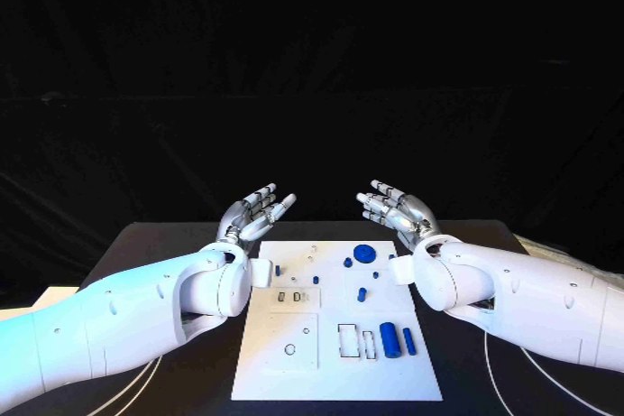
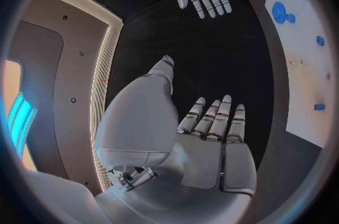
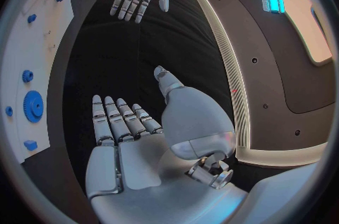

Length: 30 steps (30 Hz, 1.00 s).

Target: Assemble the parts on the task board

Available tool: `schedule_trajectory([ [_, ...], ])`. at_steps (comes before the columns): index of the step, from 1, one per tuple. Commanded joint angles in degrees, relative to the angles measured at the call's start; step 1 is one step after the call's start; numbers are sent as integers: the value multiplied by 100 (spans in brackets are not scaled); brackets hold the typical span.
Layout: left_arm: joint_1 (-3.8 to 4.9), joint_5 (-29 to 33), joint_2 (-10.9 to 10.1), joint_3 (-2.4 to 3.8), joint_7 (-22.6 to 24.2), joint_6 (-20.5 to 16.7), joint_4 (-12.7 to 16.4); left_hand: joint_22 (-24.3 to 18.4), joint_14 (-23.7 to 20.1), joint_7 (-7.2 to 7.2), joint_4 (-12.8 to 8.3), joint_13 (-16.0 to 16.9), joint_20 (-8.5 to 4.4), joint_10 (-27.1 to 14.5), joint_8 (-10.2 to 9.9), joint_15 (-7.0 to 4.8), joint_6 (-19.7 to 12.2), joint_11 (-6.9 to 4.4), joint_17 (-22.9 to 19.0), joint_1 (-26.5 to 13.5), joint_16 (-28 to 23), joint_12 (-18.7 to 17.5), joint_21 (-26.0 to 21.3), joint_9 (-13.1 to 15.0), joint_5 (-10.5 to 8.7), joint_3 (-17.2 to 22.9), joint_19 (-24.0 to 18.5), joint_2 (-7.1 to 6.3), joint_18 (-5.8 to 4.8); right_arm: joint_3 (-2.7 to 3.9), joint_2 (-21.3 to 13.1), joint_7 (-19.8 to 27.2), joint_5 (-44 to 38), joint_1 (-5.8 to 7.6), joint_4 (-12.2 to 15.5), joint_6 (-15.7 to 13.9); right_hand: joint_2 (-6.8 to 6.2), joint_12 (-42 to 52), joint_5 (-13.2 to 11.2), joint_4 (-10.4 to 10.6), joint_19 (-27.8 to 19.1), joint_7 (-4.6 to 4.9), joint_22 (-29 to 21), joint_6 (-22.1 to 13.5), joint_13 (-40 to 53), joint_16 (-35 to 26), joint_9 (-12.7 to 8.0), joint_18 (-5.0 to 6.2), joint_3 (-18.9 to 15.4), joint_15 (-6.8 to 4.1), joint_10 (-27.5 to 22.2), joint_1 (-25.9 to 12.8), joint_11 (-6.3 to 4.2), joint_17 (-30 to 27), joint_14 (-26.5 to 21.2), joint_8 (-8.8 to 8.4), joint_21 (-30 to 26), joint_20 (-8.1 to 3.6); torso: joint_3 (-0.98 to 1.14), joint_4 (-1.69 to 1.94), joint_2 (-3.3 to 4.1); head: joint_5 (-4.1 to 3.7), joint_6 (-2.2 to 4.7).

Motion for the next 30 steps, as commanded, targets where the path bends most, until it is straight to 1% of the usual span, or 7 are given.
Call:
schedule_trajectory([
  [1, 12, -84, 13, 3, 20, 434, -8, 12, 104, 686, 42, 11, 64, 87, 42, 17, 83, 15, 15, 166, 31, 29, 37, 11, 30, 11, 39, 7, 88, -25, 48, -354, -657, 51, -115, 1235, 12, 55, -55, -214, 325, 895, 48, 334, 36, 54, 35, 145, 94, 19, 405, 392, 36, 32, 386, 50, 105, 35, 0, 2, 0, 0, 0],
  [7, 12, -84, 13, 3, 20, 434, -8, 128, 1085, 736, 4, 62, 52, 691, 126, 70, 596, 106, 128, 243, 236, 111, 256, 61, 4, 82, 642, 184, 85, -66, 101, -486, -876, 117, -257, 1690, -43, 459, -137, -681, 1926, 756, 292, 2210, 201, 492, 210, 465, 317, -292, 2744, 875, -196, 192, 2741, 367, 646, 17, 0, 2, 0, 0, 0],
  [10, 12, -84, 13, 3, 20, 434, -8, 510, 2424, 734, -88, 212, 41, 2349, 356, -127, 1647, 2, 307, 303, 693, 448, 1018, 171, -22, 103, 2574, 356, 277, -72, 109, -506, -910, 127, -279, 1759, -103, 531, -121, -866, 2296, 652, 342, 3144, 155, 589, 237, 609, 502, -450, 3252, 948, -352, 163, 3251, 465, 844, -3, 0, 2, 0, 0, 0],
  [11, 52, -28, -213, 2, 155, 626, 69, 570, 2697, 713, -117, 243, 27, 2805, 427, -207, 1993, -42, 342, 300, 805, 555, 1175, 201, -23, 89, 2868, 398, 354, -53, -10, -549, -2251, 296, -403, 929, -117, 532, -119, -905, 2371, 628, 350, 3368, 151, 598, 239, 617, 559, -485, 3361, 943, -382, 160, 3361, 480, 885, -23, -13, 25, 96, -69, 10],
  [12, 57, -28, -234, 2, 159, 652, 85, 602, 2871, 699, -147, 237, 21, 2985, 473, -259, 2260, -79, 358, 294, 864, 596, 1270, 216, -23, 70, 3049, 427, 396, -49, -25, -557, -2404, 312, -416, 892, -134, 524, -121, -939, 2443, 605, 358, 3506, 148, 599, 235, 621, 615, -514, 3456, 928, -411, 157, 3455, 481, 923, -45, -13, 33, 114, -75, 16],
  [19, 120, -53, -428, 3, 109, 806, 287, 760, 3972, 447, -365, 254, -281, 3926, 693, -609, 3230, -382, 614, 327, 1198, 812, 1753, 243, -36, -38, 4033, 554, 440, -14, -139, -690, -3387, 420, -419, 764, -264, 375, -134, -1094, 2831, 490, 402, 3979, 147, 514, 211, 619, 1049, -674, 4004, 727, -559, 151, 3976, 387, 1156, -215, -20, 56, 291, -108, 62],
  [30, 223, -88, -834, 21, 46, 966, 877, 725, 4229, 342, -549, 224, -378, 4305, 648, -706, 3539, -487, 772, 414, 1063, 700, 1766, 207, -139, -116, 4232, 600, 436, 36, -226, -1391, -5594, 631, -354, 781, -526, 225, -192, -1097, 3397, 341, 650, 4322, 166, 599, 219, 621, 1290, -963, 4590, 677, -737, 227, 4905, 257, 1727, -520, -38, 79, 617, -186, 200],
])
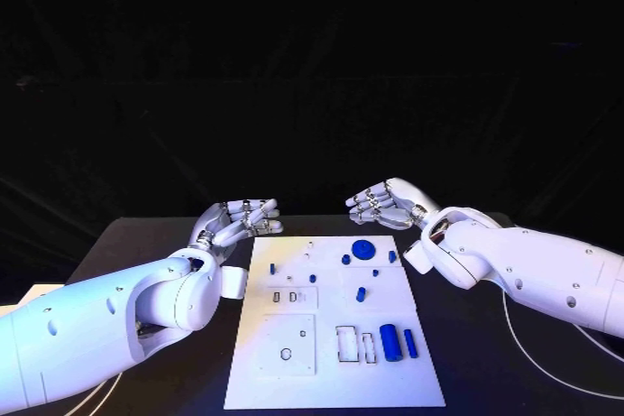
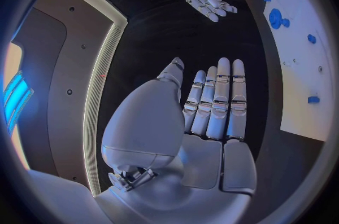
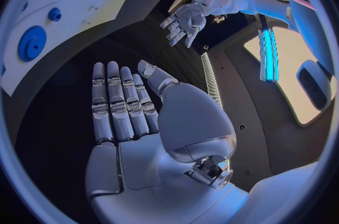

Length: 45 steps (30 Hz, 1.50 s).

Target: Assemble the parts on the task board

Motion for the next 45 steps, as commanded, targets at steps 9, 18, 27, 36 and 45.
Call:
schedule_trajectory([
  [9, 60, -54, -96, 40, 8, 309, 436, -14, 130, -19, -76, -18, -29, 96, -46, -27, 82, -15, 70, 52, -38, -71, 23, -20, -52, -34, 110, 37, 75, 51, 5, -1788, -3755, 121, 164, 380, -416, -158, -252, 93, 831, -260, 521, 432, 19, 408, 11, 81, -38, -472, 574, 44, -284, 357, 1537, -115, 1034, -482, -30, 108, 369, -113, 101],
  [18, 62, -54, -38, 43, -4, 331, 509, -16, 139, -12, -80, -24, -31, 93, -61, -26, 78, -10, 81, 46, -48, -91, 23, -25, -52, -44, 119, 37, 73, 63, 36, -2396, -4815, 201, 279, 942, -568, -164, -361, 318, 1215, -375, 911, 520, 18, 842, 9, 72, -137, -629, 652, 53, -393, 709, 2230, -121, 1738, -720, -88, 180, 598, -228, 162],
  [27, 62, -54, -111, 48, -10, 347, 644, -18, 190, 13, -100, -34, -38, 80, -107, -27, 65, 6, 124, 35, -65, -149, 35, -38, -50, -71, 166, 45, 72, 64, 41, -2484, -5062, 220, 355, 1269, -732, -166, -338, 583, 1171, -406, 1267, 561, 20, 2001, 7, 62, -90, -659, 618, 104, -425, 1508, 2225, -126, 2314, -779, -106, 231, 747, -277, 172],
  [36, 62, -50, -192, 68, -15, 346, 709, -17, 202, 14, -105, -34, -40, 81, -114, -28, 65, 6, 133, 35, -67, -159, 40, -39, -49, -74, 179, 49, 72, 64, 88, -2526, -5157, 222, 341, 1422, -886, -152, -349, 908, 1111, -420, 1669, 586, 28, 3349, 10, 67, -6, -654, 502, 175, -403, 2634, 2186, -123, 2965, -758, -109, 269, 827, -294, 169],
  [45, 62, -48, -231, 71, -44, 375, 744, -17, 206, 12, -107, -35, -41, 82, -117, -29, 66, 6, 137, 35, -68, -163, 41, -39, -49, -76, 183, 51, 72, 64, 156, -2547, -5181, 222, 292, 1417, -944, -149, -330, 1139, 917, -394, 2004, 664, 27, 4867, 15, 72, 125, -615, 377, 309, -370, 4034, 2035, -113, 3477, -719, -105, 292, 881, -326, 175],
])
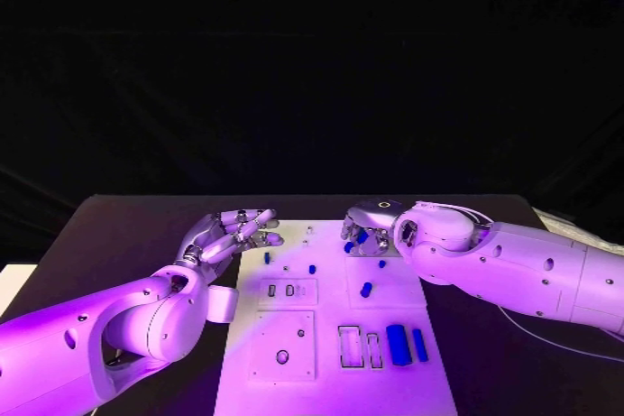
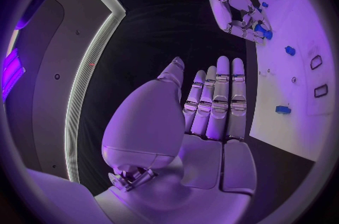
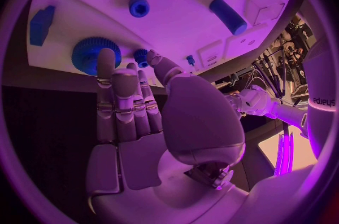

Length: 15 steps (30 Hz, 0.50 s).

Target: Assemble the parts on the task board

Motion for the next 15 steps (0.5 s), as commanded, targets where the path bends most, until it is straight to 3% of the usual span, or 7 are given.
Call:
schedule_trajectory([
  [1, 8, -27, -5, 6, -3, 139, 33, -4, 55, 17, -41, -9, -3, 30, -36, -3, 15, 16, 16, 14, -23, -39, 22, -11, -16, -9, 54, 30, 74, 2, 13, -73, -154, 2, -8, 134, -36, -9, -4, 58, -72, 9, 65, 63, 4, 246, 6, 72, 28, 14, -40, 49, 18, 221, -8, -12, 106, 7, 4, 12, 37, -7, 0],
  [8, 9, -27, -14, 7, -32, 153, 42, -4, 62, 18, -46, -11, -4, 25, -43, -4, 11, 16, 23, 15, -25, -49, 24, -12, -16, -13, 60, 30, 73, 2, 32, -71, -159, 2, -12, 203, 54, 25, -12, 163, -59, -47, 214, 249, 15, 907, 33, 82, 175, -22, 117, 107, -40, 911, 96, 40, 349, -12, 4, 10, 67, -2, -4],
  [15, 9, -27, -21, 7, -55, 164, 50, -4, 64, 19, -49, -12, -5, 21, -48, -3, 9, 17, 26, 16, -28, -55, 25, -13, -16, -14, 63, 31, 73, 2, 47, -113, -237, 2, -27, 277, 159, 55, -131, 201, 201, -112, 846, 461, 23, 1390, 72, -2, 385, -86, 341, 227, -118, 1425, 179, 94, 866, -65, 5, 14, 91, -5, -17],
])
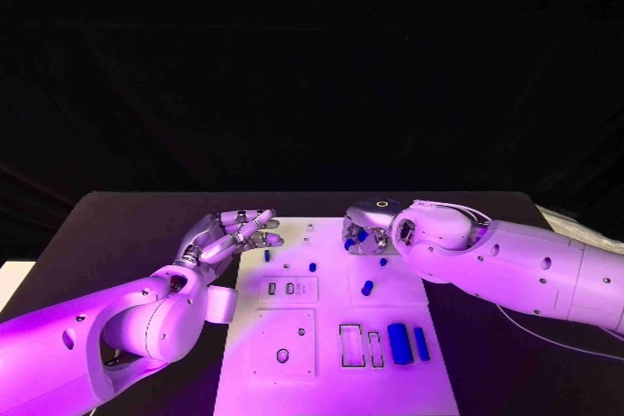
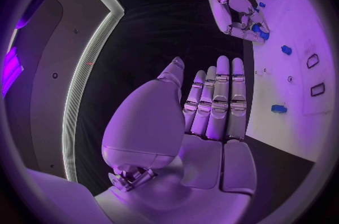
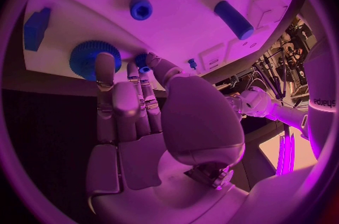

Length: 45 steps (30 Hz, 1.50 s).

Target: Assemble the parts on the task board

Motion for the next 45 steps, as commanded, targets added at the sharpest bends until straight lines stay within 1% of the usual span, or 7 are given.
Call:
schedule_trajectory([
  [1, 7, -27, 0, 6, -9, 132, 24, -5, 23, 19, -34, -7, 15, 21, -26, -3, 8, 17, 10, 17, -29, -28, 25, -8, -16, 2, 43, 32, 73, -11, 12, -84, -209, -13, -14, 176, 76, 24, -71, -8, 74, -12, 178, 84, 9, 121, 28, -9, 100, -51, 94, 107, -22, 122, 184, 53, 149, -12, 2, 0, 17, -2, -15],
  [5, 7, -27, -5, 6, -17, 128, 24, -5, 25, 19, -41, -8, 15, 16, -32, -3, 6, 19, 15, 22, -33, -37, 26, -9, -14, 2, 46, 36, 72, -11, 14, -90, -334, -13, -12, -2, 148, 18, -307, -47, 127, -28, 380, 173, 9, 243, 51, -34, 272, -80, 188, 227, -48, 236, 189, 72, 329, -43, 0, 5, 33, -11, -12],
  [8, 7, -27, -9, 6, -22, 125, 23, -6, 26, 20, -50, -9, 14, 14, -38, -3, 4, 19, 20, 30, -39, -46, 26, -10, -13, 4, 49, 42, 71, -11, 7, -52, -373, -14, 23, -380, 182, 15, -393, -55, 223, -27, 604, 216, 11, 373, 64, -68, 367, -94, 244, 261, -62, 397, 212, 80, 495, -56, 1, 3, 41, -11, -12],
  [14, 7, -27, -14, 6, -31, 126, 18, -8, 28, 20, -63, -9, 13, 13, -46, -3, 4, 19, 28, 44, -47, -56, 25, -10, -10, 8, 52, 50, 71, 9, -24, 4, -179, -14, 154, -1213, 182, -26, -406, -72, 222, -4, 696, 210, 0, 359, 70, -77, 533, -95, 252, 296, -53, 335, 179, 53, 600, -64, -1, 8, 50, -22, 23],
  [18, 7, -27, -17, 6, -34, 123, 20, -9, 29, 21, -71, -10, 12, 13, -50, -3, 4, 19, 32, 51, -51, -62, 25, -10, -10, 10, 53, 53, 70, 36, 14, -60, -81, -12, 165, -1470, 128, -49, -383, -83, 195, 18, 734, 187, -9, 365, 69, -79, 634, -82, 220, 286, -34, 326, 161, 21, 652, -56, -7, 23, 57, -20, 42],
  [30, 7, -27, -21, 6, -41, 122, 31, -12, 29, 24, -101, -11, 11, 8, -66, -2, -1, 23, 46, 78, -67, -83, 23, -12, -6, 13, 56, 54, 69, 54, 481, -205, 6, 5, -254, -1592, 61, -61, -376, -79, 166, 46, 784, 148, -16, 415, 63, -82, 735, -59, 153, 248, -5, 372, 159, -22, 715, -39, -4, 44, 80, -4, 70],
  [45, 10, -27, -48, 7, -52, 116, 95, -16, 24, 29, -118, -13, 12, -1, -81, 2, -9, 28, 55, 86, -83, -102, 19, -14, -6, 10, 54, 51, 67, 54, 932, -276, 16, 7, -657, -1387, 29, -59, -384, -58, 153, 56, 805, 131, -16, 450, 61, -83, 762, -45, 124, 206, 9, 408, 165, -37, 742, -26, -19, 79, 128, -33, 87],
])
